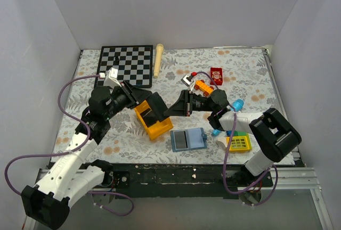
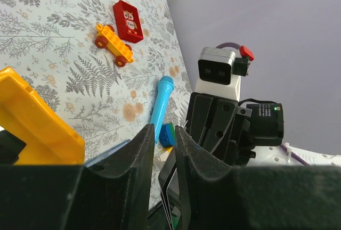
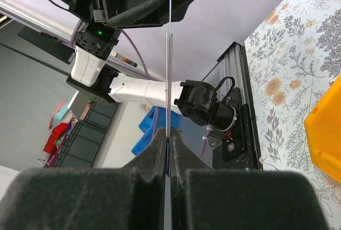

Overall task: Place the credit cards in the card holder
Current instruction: Place the credit card in the storage box.

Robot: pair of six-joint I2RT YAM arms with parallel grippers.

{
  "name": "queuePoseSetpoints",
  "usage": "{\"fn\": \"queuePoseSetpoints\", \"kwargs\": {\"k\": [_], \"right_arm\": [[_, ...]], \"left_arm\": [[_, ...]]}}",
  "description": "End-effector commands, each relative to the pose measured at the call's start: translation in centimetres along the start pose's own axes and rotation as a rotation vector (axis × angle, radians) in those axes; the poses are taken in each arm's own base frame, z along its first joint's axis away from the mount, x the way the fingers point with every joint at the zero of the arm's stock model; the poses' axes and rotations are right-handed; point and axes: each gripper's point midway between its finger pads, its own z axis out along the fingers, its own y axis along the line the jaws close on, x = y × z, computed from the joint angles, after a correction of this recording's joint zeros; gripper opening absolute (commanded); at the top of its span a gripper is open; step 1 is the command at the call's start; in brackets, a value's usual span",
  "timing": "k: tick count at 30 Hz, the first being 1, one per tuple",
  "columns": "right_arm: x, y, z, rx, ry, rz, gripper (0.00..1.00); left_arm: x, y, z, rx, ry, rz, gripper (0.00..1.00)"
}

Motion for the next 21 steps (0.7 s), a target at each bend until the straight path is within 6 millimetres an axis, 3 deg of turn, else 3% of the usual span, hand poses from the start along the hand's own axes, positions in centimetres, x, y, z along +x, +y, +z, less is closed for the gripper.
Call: {"fn": "queuePoseSetpoints", "kwargs": {"k": [1, 10, 16, 21], "right_arm": [[-0.79, 3.77, -0.23, -0.123, -0.029, -0.162, 0.01], [-0.94, 3.76, -0.23, -0.133, -0.038, -0.158, 0.01], [-0.87, 3.7, -0.21, -0.136, -0.038, -0.154, 0.01], [-0.82, 3.71, -0.25, -0.136, -0.038, -0.152, 0.01]], "left_arm": [[0.79, -0.4, 0.14, 0.055, 0.032, -0.018, 0.21], [1.29, -0.81, -0.04, 0.089, 0.052, -0.017, 0.19], [1.46, -0.9, -0.05, 0.1, 0.055, -0.029, 0.32], [1.53, -1.0, -0.16, 0.108, 0.055, -0.034, 0.34]]}}
